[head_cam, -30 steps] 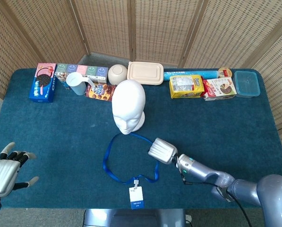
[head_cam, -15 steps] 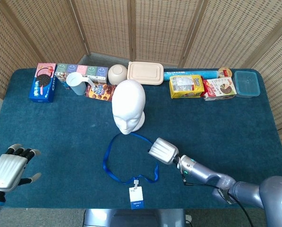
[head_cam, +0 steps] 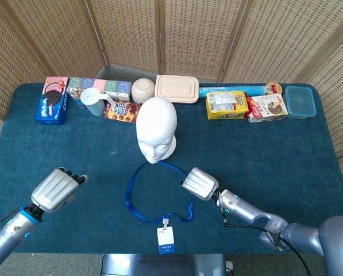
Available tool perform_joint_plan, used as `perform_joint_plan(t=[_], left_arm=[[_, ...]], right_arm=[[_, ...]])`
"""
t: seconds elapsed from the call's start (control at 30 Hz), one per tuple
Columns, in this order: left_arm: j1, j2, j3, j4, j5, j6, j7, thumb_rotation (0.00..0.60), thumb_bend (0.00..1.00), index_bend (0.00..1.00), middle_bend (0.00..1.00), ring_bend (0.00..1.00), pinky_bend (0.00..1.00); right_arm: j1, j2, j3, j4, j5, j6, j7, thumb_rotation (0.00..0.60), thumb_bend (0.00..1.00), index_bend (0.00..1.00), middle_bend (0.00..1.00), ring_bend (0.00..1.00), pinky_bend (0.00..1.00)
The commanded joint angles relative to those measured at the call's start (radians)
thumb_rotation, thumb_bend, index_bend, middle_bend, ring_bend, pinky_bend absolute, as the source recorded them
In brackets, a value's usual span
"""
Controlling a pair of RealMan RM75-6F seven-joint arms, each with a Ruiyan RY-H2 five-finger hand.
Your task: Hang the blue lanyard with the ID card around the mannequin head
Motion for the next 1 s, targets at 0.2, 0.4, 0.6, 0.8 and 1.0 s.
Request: perform_joint_plan(t=[0.2,0.4,0.6,0.8,1.0], left_arm=[[-0.153,-0.059,-0.019,0.041,-0.01,-0.201,0.054,0.6,0.23,0.4,0.79,0.8,0.79],[-0.197,-0.112,-0.013,0.071,-0.02,-0.241,0.076,0.6,0.24,0.4,0.94,0.99,0.96],[-0.215,-0.166,-0.005,0.097,-0.044,-0.244,0.067,0.6,0.24,0.4,0.99,1.0,1.0],[-0.233,-0.208,0.007,0.117,-0.089,-0.264,-0.034,0.6,0.24,0.4,1.0,1.0,1.0],[-0.263,-0.262,0.027,0.179,-0.072,-0.265,-0.097,0.6,0.24,0.4,1.0,1.0,1.0]], right_arm=[[-0.008,-0.004,0.001,0.006,0.01,0.001,-0.001,0.59,0.47,0.67,0.81,1.0,0.99],[-0.011,-0.005,0.004,0.008,0.013,0.004,0.003,0.587,0.47,0.68,0.81,1.0,0.99],[-0.012,-0.012,0.007,0.016,0.018,0.0,0.01,0.589,0.47,0.68,0.81,1.0,0.99],[-0.011,-0.022,0.007,0.03,0.021,-0.004,0.018,0.59,0.47,0.68,0.82,1.0,0.99],[-0.012,-0.03,0.011,0.043,0.029,-0.008,0.024,0.585,0.48,0.69,0.82,1.0,1.0]])
